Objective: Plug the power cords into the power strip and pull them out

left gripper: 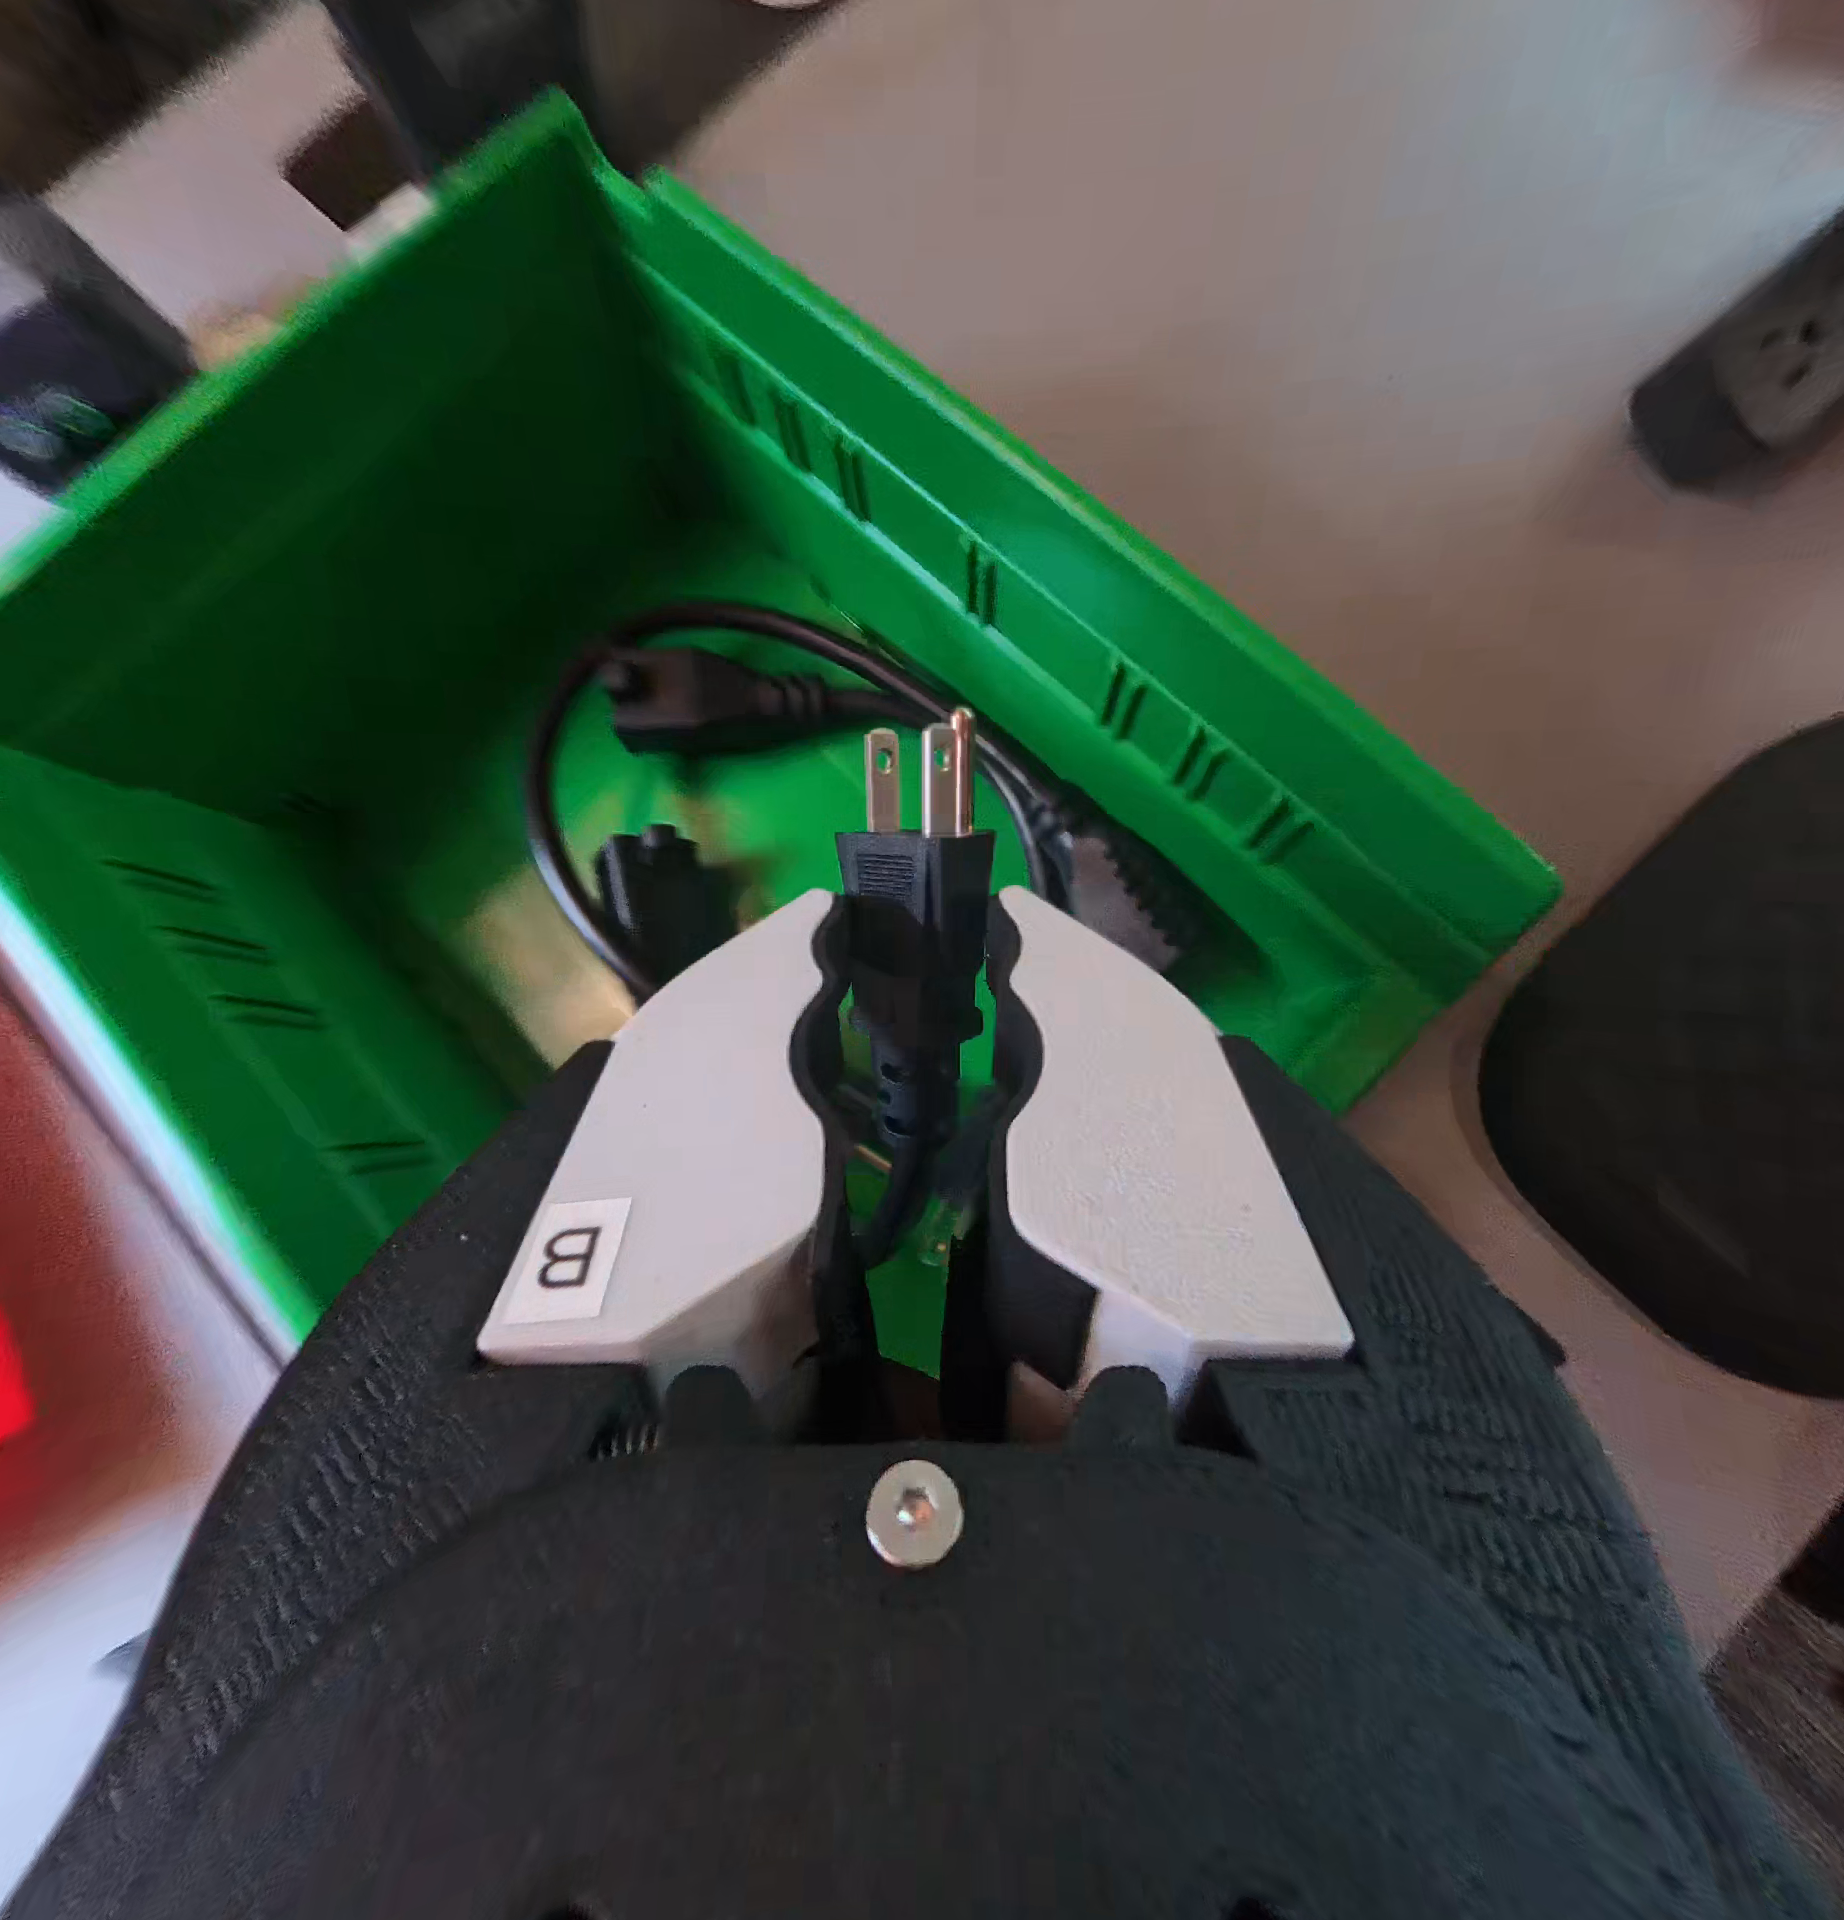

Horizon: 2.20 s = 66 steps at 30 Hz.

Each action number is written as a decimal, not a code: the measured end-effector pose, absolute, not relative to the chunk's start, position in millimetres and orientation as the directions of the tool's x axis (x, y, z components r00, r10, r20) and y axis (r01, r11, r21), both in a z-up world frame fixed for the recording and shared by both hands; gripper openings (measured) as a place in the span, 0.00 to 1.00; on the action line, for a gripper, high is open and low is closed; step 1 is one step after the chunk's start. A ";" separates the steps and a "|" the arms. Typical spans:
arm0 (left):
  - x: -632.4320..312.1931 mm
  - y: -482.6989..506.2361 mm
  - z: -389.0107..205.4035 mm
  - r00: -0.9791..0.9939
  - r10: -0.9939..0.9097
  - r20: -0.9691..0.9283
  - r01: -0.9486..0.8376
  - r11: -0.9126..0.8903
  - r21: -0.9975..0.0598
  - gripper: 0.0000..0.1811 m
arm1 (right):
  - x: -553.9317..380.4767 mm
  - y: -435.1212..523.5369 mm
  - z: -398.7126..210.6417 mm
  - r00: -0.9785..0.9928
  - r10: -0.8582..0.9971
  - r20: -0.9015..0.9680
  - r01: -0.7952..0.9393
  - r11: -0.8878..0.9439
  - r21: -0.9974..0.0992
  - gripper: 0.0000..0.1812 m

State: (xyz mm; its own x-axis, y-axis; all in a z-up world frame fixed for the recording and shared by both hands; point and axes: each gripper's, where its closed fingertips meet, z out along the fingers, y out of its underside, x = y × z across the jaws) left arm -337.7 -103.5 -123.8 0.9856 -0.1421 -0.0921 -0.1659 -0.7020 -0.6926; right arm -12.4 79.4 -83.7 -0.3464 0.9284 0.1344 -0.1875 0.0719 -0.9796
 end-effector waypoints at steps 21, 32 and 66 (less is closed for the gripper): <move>-278.0 -71.4 78.6 0.791 0.142 -0.595 -0.580 -0.132 -0.804 0.13 | -8.6 77.0 -76.4 -0.339 0.927 0.158 -0.211 0.088 -0.973 0.57; -92.3 7.8 72.6 0.884 -0.300 -0.359 -0.251 0.342 -0.906 0.13 | -10.0 55.8 -85.9 -0.415 0.893 0.174 -0.172 0.110 -0.979 0.48; 14.7 78.9 -52.8 0.759 -0.576 -0.303 -0.137 0.313 -0.940 0.21 | -19.2 83.6 -72.7 -0.095 0.979 0.181 -0.133 0.168 -0.977 0.11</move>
State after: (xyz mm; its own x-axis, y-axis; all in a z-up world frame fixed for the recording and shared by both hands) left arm 14.7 78.9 -52.8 0.7595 -0.5757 -0.3029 -0.1375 0.3131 -0.9397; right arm -19.2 83.6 -72.7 -0.0954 0.9788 0.1812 -0.1332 0.1678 -0.9768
